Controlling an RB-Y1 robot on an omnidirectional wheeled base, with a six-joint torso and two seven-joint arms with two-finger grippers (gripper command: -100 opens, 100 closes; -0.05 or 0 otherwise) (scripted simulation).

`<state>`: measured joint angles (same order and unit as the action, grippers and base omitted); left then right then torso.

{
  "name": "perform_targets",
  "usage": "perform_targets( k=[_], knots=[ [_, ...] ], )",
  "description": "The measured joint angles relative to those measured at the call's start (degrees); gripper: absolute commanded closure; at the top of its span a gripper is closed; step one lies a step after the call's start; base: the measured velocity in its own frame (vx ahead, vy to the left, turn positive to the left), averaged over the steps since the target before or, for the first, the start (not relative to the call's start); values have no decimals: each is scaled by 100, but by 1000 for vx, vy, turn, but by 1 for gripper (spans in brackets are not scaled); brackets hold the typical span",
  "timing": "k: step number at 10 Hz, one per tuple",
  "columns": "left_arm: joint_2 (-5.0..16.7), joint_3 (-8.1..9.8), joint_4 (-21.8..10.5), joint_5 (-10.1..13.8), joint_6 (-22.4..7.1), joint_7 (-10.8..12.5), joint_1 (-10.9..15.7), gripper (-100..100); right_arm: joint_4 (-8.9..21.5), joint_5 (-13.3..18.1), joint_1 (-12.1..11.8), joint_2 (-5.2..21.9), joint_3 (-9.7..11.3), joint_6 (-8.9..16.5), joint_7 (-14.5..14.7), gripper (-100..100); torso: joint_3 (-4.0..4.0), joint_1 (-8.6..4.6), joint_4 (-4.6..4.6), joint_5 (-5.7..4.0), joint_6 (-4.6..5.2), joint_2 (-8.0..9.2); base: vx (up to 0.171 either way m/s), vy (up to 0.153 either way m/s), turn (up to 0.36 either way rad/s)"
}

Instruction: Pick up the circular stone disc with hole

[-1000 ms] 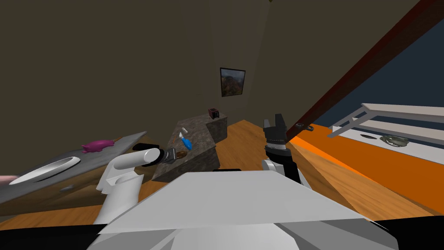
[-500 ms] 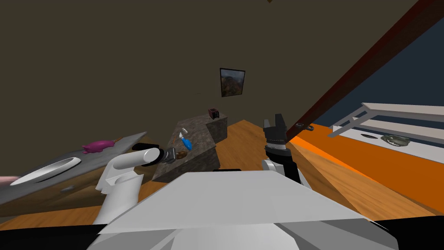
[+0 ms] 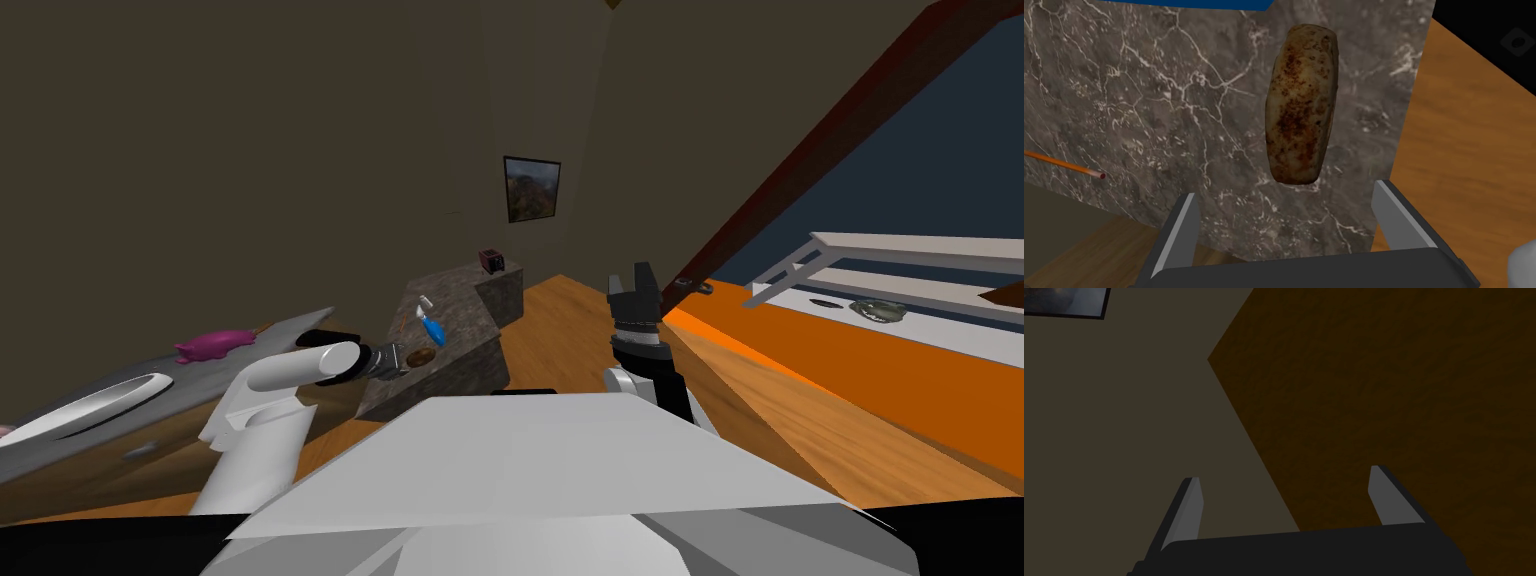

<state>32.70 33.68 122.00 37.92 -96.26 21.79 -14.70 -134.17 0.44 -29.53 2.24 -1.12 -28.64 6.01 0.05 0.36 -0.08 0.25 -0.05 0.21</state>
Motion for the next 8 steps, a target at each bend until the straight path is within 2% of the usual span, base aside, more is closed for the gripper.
perform_targets(
  k=[3, 8],
  knots=[
    [215, 41, -139, 251, -24, 325, -84, -100, 0, 0, 0, 0, 0, 0, 0, 0, -2, -9, -1, -2, 1, -4, -30, 52, -73],
    [570, 128, -376, 853, -120, 801, -302, -100, 0, 0, 0, 0, 0, 0, 0, 0, -4, -16, -1, -3, 1, -7, -27, 36, -132]
  ],
)
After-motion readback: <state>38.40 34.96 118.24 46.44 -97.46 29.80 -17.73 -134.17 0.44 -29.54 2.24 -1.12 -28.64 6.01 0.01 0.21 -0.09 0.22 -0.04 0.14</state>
